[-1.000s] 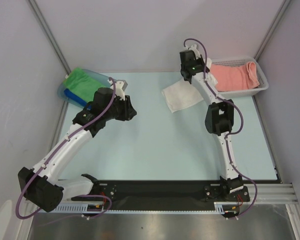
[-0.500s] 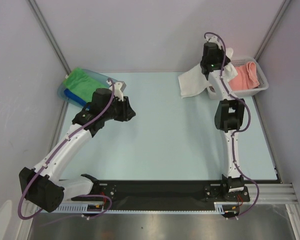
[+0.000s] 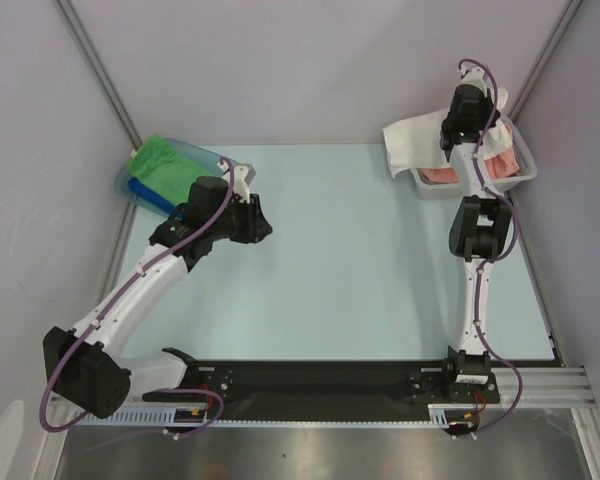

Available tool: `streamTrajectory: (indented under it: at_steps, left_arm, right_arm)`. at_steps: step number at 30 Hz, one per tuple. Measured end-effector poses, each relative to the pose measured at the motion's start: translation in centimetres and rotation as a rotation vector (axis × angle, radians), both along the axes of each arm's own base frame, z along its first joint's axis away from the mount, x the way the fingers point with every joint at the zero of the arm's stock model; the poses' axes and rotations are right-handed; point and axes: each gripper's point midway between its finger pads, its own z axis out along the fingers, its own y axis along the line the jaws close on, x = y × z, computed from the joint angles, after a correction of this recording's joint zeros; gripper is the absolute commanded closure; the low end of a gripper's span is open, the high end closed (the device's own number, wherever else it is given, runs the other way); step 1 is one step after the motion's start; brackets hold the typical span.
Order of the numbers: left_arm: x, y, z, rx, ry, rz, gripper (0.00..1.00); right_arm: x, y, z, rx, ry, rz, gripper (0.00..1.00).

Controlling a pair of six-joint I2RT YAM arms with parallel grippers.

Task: Fold and stack the towels
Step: Neatly place the folded towel into the bin

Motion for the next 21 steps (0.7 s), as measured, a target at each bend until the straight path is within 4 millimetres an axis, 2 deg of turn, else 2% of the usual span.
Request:
streamTrajectory:
  at_steps: [17, 21]
  left_arm:
    - [-0.1, -0.2, -0.2, 0.001, 0.006, -0.018, 0.63]
    - [0.0, -0.2, -0.4, 0.004, 0.011, -0.018, 0.63]
  right_arm:
    - [-0.9, -5.4, -3.2, 0.035, 0.034, -0.029, 1.0]
    - [-1.2, -6.5, -3.5, 0.049, 0.024, -0.039, 1.0]
